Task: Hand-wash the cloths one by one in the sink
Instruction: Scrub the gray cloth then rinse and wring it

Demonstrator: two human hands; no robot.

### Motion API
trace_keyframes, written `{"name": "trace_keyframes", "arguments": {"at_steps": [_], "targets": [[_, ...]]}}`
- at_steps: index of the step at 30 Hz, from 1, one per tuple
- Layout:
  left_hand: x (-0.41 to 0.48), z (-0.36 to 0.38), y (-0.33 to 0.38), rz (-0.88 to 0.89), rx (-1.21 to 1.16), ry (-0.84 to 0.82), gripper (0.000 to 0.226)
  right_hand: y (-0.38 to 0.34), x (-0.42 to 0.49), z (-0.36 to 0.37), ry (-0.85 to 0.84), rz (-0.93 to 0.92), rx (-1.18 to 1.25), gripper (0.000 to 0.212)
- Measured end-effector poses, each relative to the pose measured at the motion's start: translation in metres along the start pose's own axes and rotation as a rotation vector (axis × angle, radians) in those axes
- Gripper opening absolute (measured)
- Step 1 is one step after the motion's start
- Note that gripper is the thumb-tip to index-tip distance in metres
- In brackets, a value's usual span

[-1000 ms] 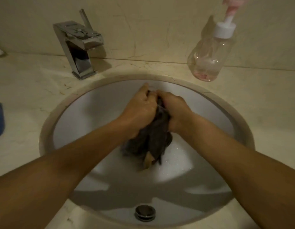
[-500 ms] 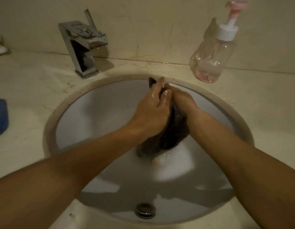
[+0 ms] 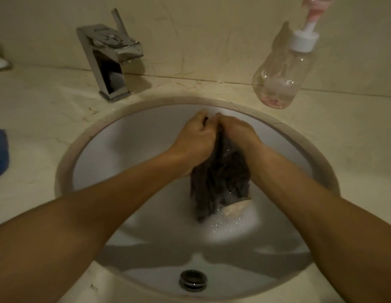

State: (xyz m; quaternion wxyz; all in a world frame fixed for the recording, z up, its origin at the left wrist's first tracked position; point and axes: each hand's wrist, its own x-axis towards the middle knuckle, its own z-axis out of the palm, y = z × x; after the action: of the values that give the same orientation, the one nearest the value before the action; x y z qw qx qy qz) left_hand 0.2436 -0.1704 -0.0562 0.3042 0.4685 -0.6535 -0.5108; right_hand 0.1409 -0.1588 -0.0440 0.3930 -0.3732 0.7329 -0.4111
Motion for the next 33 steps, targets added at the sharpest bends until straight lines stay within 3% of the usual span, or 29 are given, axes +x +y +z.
{"name": "trace_keyframes", "arguments": {"at_steps": [3,5,7,10,11,14,16,18,21,24,26,28,31,33], "targets": [[0.021,-0.019,-0.009,-0.053,0.050,0.109,0.046,0.012,-0.005,0.016,-0.116,0.053,0.368,0.029],[0.027,-0.026,-0.012,-0.065,0.238,0.041,0.036,0.016,-0.007,0.015,-0.286,0.184,0.481,0.027],[0.032,-0.030,-0.017,-0.139,0.536,-0.101,0.038,0.014,0.000,0.003,-0.330,0.239,0.256,0.026],[0.033,-0.034,-0.027,-0.240,0.868,-0.261,0.054,0.024,0.016,-0.011,-0.227,0.071,-0.645,0.048],[0.034,-0.037,-0.031,-0.220,0.932,-0.253,0.055,0.030,0.019,-0.013,-0.205,0.021,-0.821,0.055],[0.033,-0.043,-0.031,-0.051,1.054,-0.130,0.037,0.035,0.015,-0.011,-0.177,-0.106,-1.006,0.058],[0.030,-0.041,-0.025,0.088,1.012,-0.081,0.018,0.031,0.011,-0.005,-0.145,-0.264,-1.054,0.041],[0.028,-0.035,-0.026,0.146,1.021,-0.250,0.001,0.030,0.008,0.002,-0.291,-0.337,-1.035,0.022],[0.031,-0.028,-0.045,0.040,1.237,-0.589,0.014,0.041,0.013,0.011,-0.588,-0.186,-1.166,0.038],[0.039,-0.025,-0.065,-0.077,1.432,-0.593,0.050,0.054,0.023,0.023,-0.549,-0.129,-1.264,0.044],[0.042,-0.025,-0.071,-0.118,1.429,-0.577,0.060,0.058,0.026,0.036,-0.371,-0.158,-1.253,0.032],[0.044,-0.029,-0.070,-0.119,1.415,-0.593,0.052,0.056,0.024,0.041,-0.268,-0.179,-1.175,0.013],[0.040,-0.036,-0.059,-0.006,1.308,-0.508,0.045,0.045,0.023,0.028,-0.383,-0.187,-0.758,0.023],[0.039,-0.036,-0.048,0.090,1.054,-0.375,0.033,0.032,0.018,0.012,-0.308,-0.191,-0.442,0.022]]}}
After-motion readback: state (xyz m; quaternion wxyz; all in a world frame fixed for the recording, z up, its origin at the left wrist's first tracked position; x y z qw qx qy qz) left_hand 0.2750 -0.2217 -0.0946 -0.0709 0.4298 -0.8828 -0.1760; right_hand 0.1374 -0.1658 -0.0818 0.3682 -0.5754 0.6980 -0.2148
